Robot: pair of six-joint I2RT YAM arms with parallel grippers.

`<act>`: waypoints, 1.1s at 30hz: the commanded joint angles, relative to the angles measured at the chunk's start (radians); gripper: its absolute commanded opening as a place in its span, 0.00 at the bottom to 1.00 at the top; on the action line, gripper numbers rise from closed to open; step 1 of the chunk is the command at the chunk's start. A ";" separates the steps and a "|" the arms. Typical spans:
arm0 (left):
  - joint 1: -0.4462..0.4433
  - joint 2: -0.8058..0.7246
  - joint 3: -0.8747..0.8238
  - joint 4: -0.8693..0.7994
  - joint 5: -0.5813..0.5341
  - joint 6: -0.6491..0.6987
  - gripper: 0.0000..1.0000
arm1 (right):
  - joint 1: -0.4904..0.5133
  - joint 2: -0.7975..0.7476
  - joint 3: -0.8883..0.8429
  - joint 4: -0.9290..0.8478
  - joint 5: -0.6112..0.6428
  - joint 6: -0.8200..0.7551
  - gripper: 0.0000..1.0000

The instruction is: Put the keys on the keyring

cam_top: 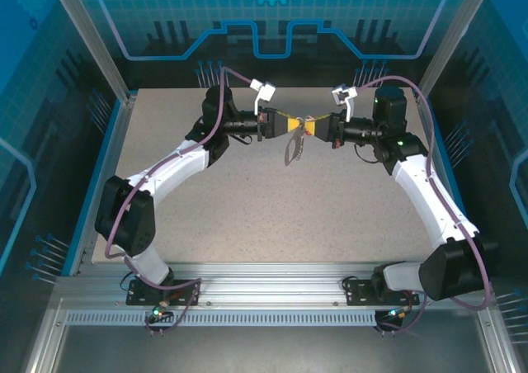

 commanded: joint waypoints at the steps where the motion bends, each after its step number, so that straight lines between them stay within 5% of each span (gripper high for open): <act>1: 0.002 -0.042 0.026 -0.015 0.011 0.030 0.00 | -0.047 -0.010 0.034 -0.041 -0.001 -0.038 0.00; 4: 0.002 -0.042 0.027 -0.017 0.001 0.029 0.00 | -0.052 0.001 0.044 -0.041 0.001 -0.028 0.00; 10: 0.003 -0.044 0.023 -0.022 -0.020 0.030 0.33 | -0.051 0.030 0.063 -0.037 0.011 -0.007 0.00; 16: 0.004 -0.051 0.008 -0.032 -0.047 0.041 0.48 | -0.051 0.071 0.069 -0.046 0.016 -0.007 0.00; 33: 0.062 -0.069 -0.065 -0.047 -0.133 0.046 0.55 | -0.080 0.423 0.251 -0.013 0.045 0.025 0.00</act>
